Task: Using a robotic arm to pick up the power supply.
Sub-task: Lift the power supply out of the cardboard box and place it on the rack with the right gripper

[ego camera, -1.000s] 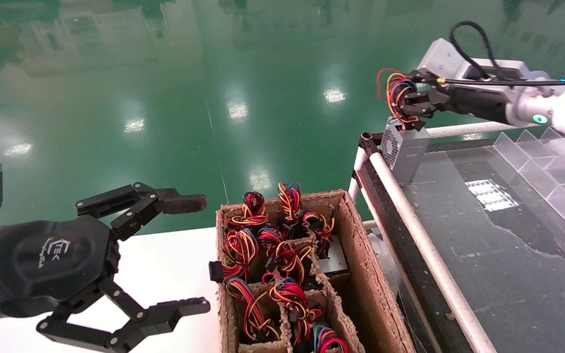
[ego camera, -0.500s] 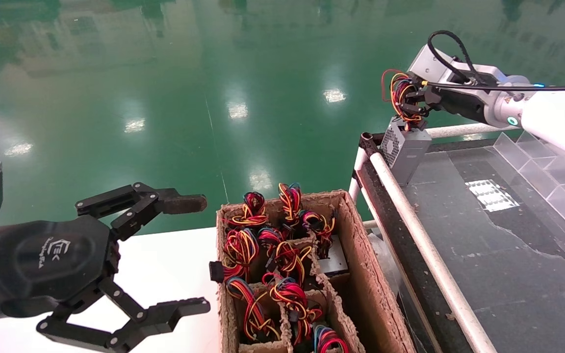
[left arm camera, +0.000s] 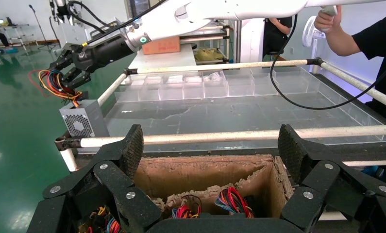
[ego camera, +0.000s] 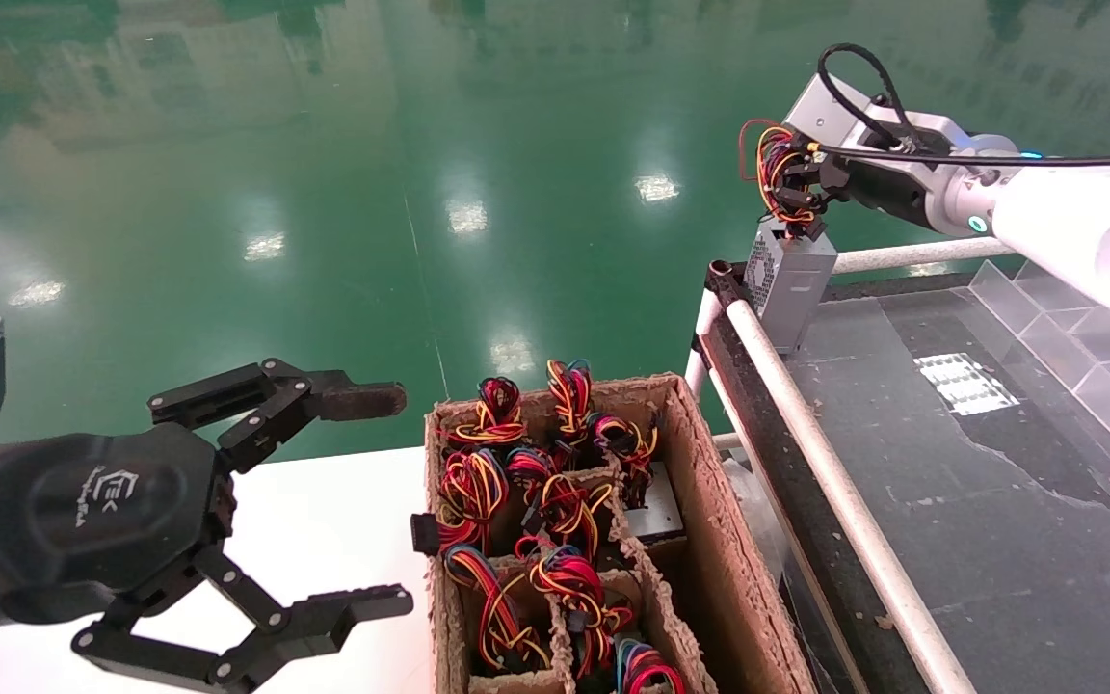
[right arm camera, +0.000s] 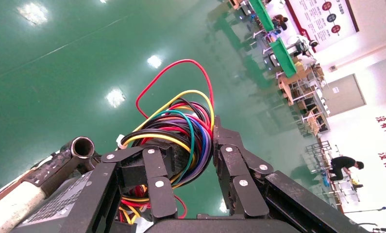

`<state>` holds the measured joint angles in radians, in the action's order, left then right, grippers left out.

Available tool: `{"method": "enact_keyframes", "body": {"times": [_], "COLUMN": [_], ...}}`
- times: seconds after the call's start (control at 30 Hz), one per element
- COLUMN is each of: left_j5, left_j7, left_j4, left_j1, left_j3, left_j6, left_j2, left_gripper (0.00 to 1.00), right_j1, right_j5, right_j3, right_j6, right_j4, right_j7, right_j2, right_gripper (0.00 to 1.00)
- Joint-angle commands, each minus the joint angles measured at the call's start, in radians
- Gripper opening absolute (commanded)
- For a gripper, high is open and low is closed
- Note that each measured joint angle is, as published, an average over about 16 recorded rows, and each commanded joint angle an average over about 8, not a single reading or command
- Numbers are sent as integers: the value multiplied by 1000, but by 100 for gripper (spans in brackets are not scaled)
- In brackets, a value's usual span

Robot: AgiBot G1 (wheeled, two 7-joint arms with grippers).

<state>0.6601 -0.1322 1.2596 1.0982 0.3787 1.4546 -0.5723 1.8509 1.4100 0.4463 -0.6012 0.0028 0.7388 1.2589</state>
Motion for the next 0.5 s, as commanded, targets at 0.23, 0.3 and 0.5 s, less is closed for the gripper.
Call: {"method": "enact_keyframes", "body": {"times": [0.23,0.3,0.5], "left_j5": [0,0,0], "left_j7": [0,0,0], "left_j4": [0,0,0], "left_j1": [0,0,0], "left_j3": [0,0,0], "left_j6": [0,0,0], "left_j2": [0,0,0], "left_gripper": [100,100,100], "right_j1": [-10,-10,-8], "right_j5": [3,3,4], "right_j3": [2,2,3], "right_j6": [-8,-13,-24], "right_j4": [-4,-4,-4], "right_j7": [4,3,0], "right_j2": [1,0,0], "right_gripper": [84,100,100]}}
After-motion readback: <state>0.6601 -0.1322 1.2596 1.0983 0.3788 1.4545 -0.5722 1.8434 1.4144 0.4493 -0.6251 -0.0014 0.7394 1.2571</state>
